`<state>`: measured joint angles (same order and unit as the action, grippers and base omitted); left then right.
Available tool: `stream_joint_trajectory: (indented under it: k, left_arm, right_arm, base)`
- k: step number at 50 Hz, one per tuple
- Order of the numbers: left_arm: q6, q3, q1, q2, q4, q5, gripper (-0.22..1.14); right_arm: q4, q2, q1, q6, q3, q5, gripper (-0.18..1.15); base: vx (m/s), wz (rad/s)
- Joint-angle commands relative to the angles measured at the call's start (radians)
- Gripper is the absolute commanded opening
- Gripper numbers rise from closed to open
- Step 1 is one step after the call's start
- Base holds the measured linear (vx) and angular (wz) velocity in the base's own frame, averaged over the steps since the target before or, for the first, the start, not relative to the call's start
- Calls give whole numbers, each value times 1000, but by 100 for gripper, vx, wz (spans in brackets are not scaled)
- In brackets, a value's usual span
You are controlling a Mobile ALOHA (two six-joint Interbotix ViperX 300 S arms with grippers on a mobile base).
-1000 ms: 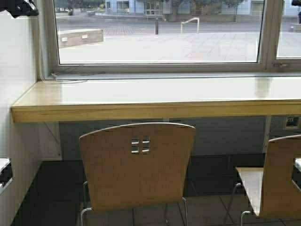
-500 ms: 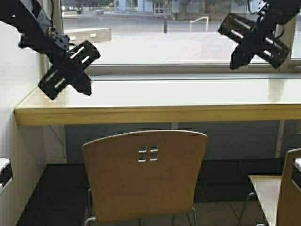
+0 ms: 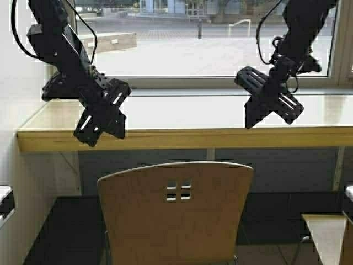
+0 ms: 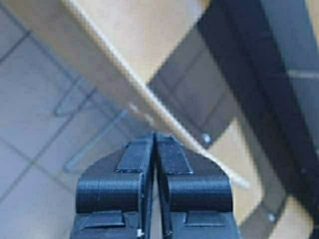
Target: Push the chairs under the table
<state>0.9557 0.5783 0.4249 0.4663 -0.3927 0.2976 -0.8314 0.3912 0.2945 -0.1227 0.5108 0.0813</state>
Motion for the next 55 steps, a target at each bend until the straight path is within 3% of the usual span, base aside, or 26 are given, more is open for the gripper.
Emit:
stream_joint_trajectory:
  k: [1,4,14,35,55]
  left_arm:
    - [21,-29,12,-3,-34,-17,100]
    - [35,-32,15,-2,-72,-51,108]
    - [38,-52,31,29,-158,-206,100]
    - [35,-186,37,209,-262,-258,100]
    - [34,-356,25,360,-288,-224,100]
  right_arm:
    - [-115,14,-14,-2,-41,52,109]
    - [-192,29,-14,0,-44,46,106]
    - [-319,89,-14,3,-43,54,101]
    - [-327,242,-14,3,-173,54,101]
    - [-342,466,-15,2,-376,87,101]
  base:
    - [12,3]
    - [12,3]
    - [11,2]
    - [5,1]
    - [0,0]
